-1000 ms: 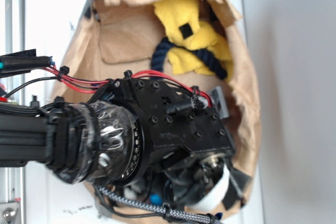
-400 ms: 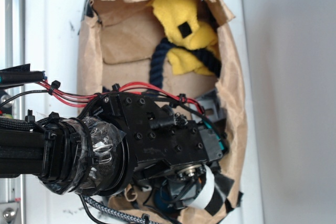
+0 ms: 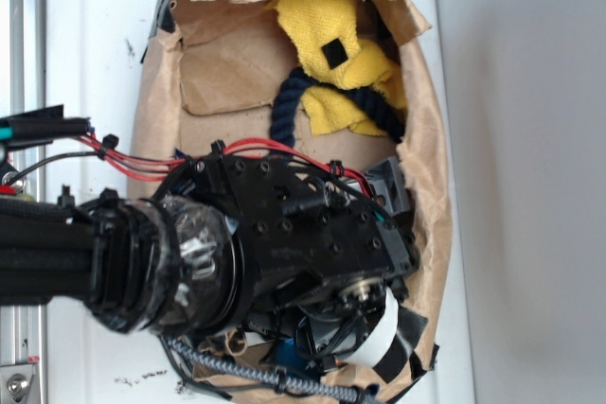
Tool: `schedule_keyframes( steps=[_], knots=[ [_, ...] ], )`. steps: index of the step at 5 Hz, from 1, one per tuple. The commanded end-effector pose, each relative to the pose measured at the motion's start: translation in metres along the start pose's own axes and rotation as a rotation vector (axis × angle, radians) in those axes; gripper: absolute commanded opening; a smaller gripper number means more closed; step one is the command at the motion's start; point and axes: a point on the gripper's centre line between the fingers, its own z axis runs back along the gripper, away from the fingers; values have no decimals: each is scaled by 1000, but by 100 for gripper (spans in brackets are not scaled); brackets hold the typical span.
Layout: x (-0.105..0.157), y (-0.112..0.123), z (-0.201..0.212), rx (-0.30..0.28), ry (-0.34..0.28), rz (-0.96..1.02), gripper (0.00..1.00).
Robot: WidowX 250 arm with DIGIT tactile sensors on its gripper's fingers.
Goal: Grab the blue ball.
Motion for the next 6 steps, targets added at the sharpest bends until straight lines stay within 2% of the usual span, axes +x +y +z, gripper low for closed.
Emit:
schedule_keyframes(
  steps=[1, 2, 4, 5, 6],
  knots=[
    [16, -15, 48, 14, -157, -91, 100],
    [18, -15, 51, 3, -194, -97, 100],
    [39, -17, 6, -45, -147, -113, 100],
    [39, -16, -7, -50, -134, -66, 55],
    [35, -14, -3, -32, -135, -38, 0]
  ],
)
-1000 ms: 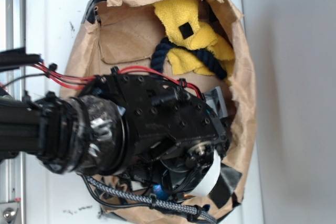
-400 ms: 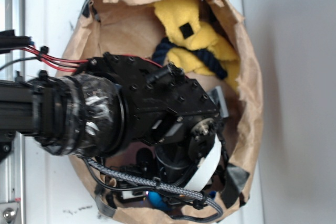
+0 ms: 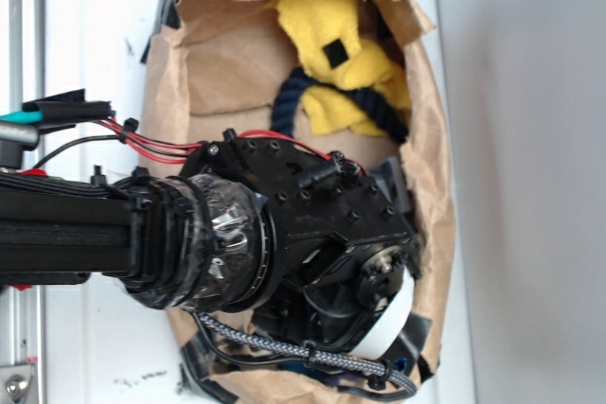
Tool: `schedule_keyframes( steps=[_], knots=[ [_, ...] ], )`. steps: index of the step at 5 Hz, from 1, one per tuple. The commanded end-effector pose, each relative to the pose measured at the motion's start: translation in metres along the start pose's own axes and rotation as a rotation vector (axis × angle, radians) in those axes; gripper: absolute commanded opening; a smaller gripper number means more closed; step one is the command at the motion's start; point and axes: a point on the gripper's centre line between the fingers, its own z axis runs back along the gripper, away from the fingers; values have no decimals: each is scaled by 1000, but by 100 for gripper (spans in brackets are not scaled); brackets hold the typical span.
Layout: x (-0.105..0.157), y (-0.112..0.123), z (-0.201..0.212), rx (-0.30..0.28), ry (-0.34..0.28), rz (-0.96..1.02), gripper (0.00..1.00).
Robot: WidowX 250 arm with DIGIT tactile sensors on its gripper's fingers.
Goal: Grab the blue ball.
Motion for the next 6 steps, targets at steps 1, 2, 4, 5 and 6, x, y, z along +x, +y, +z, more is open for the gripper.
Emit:
schedule_keyframes(
  steps=[1, 2, 4, 5, 6],
  knots=[
    [17, -22, 23, 16, -30, 40, 0],
    [11, -23, 56, 109, -15, 112, 0],
    [-27, -21, 152, 392, 161, 536, 0],
    [-34, -26, 174, 459, 263, 780, 0],
    [-58, -30, 202, 429, 296, 1061, 0]
  ],
)
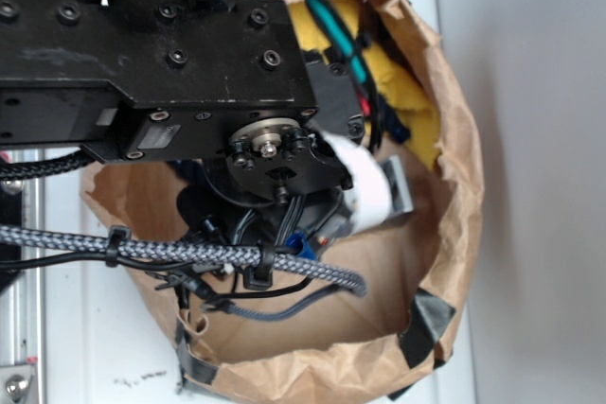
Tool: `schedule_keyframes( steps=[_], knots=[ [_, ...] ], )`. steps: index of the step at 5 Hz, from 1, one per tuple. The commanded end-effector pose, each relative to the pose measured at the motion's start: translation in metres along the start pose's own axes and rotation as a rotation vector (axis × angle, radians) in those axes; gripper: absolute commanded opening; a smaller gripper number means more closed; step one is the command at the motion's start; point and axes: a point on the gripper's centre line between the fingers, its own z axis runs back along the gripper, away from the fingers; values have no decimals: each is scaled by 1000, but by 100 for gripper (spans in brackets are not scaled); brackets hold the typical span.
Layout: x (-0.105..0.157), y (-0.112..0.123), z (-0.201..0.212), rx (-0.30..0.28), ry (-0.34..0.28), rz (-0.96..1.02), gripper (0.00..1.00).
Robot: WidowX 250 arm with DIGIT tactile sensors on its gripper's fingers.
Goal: Grab the blue ball.
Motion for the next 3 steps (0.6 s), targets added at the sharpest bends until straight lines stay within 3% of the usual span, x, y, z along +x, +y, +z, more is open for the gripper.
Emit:
schedule_keyframes(
  steps=[1, 3],
  knots=[
    [-18, 23, 54, -12, 53, 519, 0],
    [-10, 15, 64, 51, 7, 1014, 0]
  ],
)
